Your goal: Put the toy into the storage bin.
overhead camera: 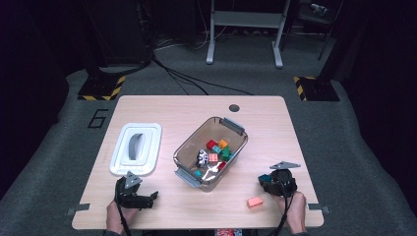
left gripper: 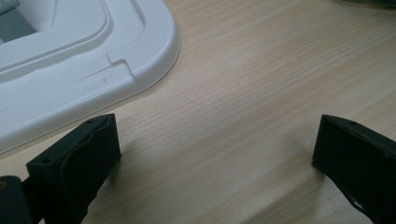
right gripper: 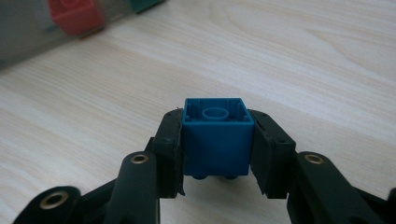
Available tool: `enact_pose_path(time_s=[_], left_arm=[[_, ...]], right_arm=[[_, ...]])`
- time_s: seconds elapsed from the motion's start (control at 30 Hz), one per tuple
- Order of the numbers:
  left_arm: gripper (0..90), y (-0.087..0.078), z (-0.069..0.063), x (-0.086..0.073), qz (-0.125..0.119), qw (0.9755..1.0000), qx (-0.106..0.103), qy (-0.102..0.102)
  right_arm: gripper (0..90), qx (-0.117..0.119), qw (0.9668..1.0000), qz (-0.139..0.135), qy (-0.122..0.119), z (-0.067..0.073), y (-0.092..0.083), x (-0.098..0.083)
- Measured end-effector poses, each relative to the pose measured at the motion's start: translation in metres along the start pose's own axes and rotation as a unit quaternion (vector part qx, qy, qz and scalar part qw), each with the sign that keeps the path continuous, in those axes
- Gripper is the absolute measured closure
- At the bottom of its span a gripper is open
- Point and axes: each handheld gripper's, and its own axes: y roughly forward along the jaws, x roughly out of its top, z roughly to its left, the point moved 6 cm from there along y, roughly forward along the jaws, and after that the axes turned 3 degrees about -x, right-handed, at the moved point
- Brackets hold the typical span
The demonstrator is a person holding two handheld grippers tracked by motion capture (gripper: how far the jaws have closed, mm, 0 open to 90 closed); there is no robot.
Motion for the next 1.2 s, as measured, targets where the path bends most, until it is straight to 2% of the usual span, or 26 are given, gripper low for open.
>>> enact_pose_path(time_s=[0.13,0.3,0.37,0.5,0.6,0.63,1.2], left_arm=[[0.6,0.000,0.000,0.000,-0.001,1.0000,0.001,-0.001],[0.6,-0.001,0.000,0.000,0.004,1.0000,-0.003,0.001],[0.6,0.000,-0.001,0.000,-0.001,1.0000,-0.002,-0.005],[0.6,0.000,-0.001,0.000,0.000,1.0000,-0.003,-0.004],[0.6,0.000,-0.001,0.000,-0.001,1.0000,-0.002,-0.005],[0.6,0.000,-0.001,0.000,-0.001,1.0000,-0.003,-0.004],[0.6,0.000,-0.001,0.000,-0.001,1.0000,-0.003,-0.005]], right_arm=[[58.6,0.015,0.9998,-0.008,0.008,0.000,-0.003,0.006],[58.6,0.017,0.9997,-0.016,0.008,0.000,-0.006,0.014],[58.6,0.021,0.9995,-0.018,0.013,0.001,-0.007,0.017],[58.6,0.021,0.9994,-0.025,0.001,0.000,-0.009,0.023],[58.6,0.021,0.9994,-0.027,0.006,0.001,-0.012,0.029],[58.6,0.021,0.9994,-0.028,-0.003,0.000,-0.013,0.031],[58.6,0.024,0.9983,-0.053,-0.010,-0.002,-0.026,0.061]])
